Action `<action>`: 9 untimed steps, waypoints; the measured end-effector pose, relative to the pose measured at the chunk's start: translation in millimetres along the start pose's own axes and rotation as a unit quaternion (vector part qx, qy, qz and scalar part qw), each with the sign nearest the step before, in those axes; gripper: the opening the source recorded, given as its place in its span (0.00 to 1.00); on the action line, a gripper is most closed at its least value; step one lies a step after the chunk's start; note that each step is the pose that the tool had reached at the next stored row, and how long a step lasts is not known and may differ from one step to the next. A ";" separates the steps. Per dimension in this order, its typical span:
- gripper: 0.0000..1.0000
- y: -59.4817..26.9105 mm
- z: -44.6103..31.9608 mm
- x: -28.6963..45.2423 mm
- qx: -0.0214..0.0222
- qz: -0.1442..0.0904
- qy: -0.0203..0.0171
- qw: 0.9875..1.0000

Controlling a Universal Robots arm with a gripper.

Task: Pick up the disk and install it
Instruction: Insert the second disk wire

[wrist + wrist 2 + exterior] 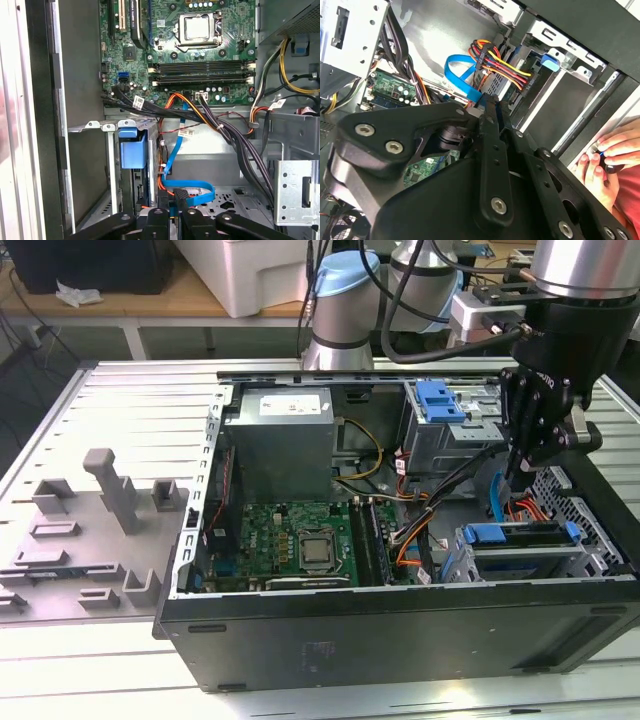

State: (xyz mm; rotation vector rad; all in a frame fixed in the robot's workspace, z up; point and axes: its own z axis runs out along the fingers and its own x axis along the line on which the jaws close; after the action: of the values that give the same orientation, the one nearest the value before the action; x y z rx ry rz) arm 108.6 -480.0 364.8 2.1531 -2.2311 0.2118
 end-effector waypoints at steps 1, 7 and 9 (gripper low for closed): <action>0.16 0.0 0.0 0.0 0.000 0.000 0.000 1.000; 0.16 0.0 0.0 0.0 0.000 0.000 0.000 1.000; 0.16 0.0 0.0 0.0 0.000 0.000 0.000 1.000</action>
State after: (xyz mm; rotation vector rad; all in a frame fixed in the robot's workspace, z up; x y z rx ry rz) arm 108.6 -480.0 364.8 2.1530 -2.2310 0.2119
